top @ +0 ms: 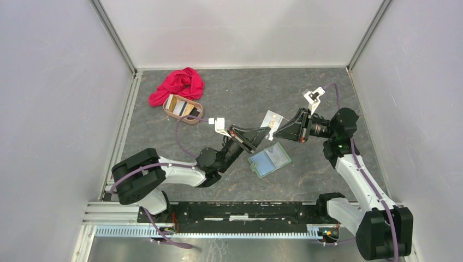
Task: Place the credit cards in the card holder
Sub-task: Pick up the credit card from the storage box.
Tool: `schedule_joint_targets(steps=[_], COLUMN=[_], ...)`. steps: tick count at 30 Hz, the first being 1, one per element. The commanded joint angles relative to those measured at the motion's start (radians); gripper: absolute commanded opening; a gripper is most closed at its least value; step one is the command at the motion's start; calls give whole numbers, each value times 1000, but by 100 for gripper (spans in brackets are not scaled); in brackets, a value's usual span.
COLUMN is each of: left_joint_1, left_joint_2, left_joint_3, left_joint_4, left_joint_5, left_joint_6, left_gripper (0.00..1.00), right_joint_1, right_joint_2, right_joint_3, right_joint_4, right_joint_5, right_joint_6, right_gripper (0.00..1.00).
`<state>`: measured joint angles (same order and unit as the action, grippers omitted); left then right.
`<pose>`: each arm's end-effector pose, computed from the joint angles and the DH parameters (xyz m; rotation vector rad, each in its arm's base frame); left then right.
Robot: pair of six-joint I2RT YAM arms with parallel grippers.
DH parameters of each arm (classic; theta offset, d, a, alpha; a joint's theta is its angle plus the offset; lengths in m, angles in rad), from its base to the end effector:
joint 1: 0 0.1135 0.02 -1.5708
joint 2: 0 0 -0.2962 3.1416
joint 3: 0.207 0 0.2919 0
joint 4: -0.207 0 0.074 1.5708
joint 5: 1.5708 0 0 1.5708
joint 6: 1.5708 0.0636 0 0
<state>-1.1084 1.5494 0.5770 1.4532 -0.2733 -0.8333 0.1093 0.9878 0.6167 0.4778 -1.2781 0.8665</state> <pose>0.1688 -0.3003 0.2699 -0.1070 1.2491 -1.5696 0.2287 0.0864 0.3229 -0.5566 1.7239 1.6446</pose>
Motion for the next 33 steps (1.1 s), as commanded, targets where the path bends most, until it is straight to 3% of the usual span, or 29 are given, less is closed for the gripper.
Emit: schedule_joint_targets(steps=[1, 4, 8, 9, 10, 12, 15, 31, 33], left_joint_1=[-8, -7, -8, -7, -7, -7, -8, -7, -7], left_joint_2=[22, 24, 24, 24, 20, 11, -6, 50, 52], left_joint_3=[34, 40, 30, 24, 19, 14, 16, 33, 32], left_joint_4=[59, 49, 65, 81, 95, 104, 86, 111, 116], left_joint_5=[17, 29, 35, 35, 34, 29, 32, 43, 43], left_joint_6=[-27, -27, -32, -32, -32, -32, -30, -56, -58], left_gripper=[8, 11, 11, 9, 8, 6, 6, 7, 8], right_joint_1=[6, 10, 10, 10, 8, 5, 3, 8, 9], right_joint_2=[7, 8, 5, 7, 6, 10, 24, 36, 37], right_joint_3=[-21, -28, -35, -38, -37, -29, -16, -14, -15], right_joint_4=[157, 173, 171, 153, 116, 42, 44, 223, 226], right_joint_5=[6, 1, 5, 10, 17, 27, 22, 17, 17], right_joint_6=[118, 123, 114, 101, 67, 2, -1, 133, 134], right_gripper=[9, 0, 1, 11, 28, 37, 42, 32, 21])
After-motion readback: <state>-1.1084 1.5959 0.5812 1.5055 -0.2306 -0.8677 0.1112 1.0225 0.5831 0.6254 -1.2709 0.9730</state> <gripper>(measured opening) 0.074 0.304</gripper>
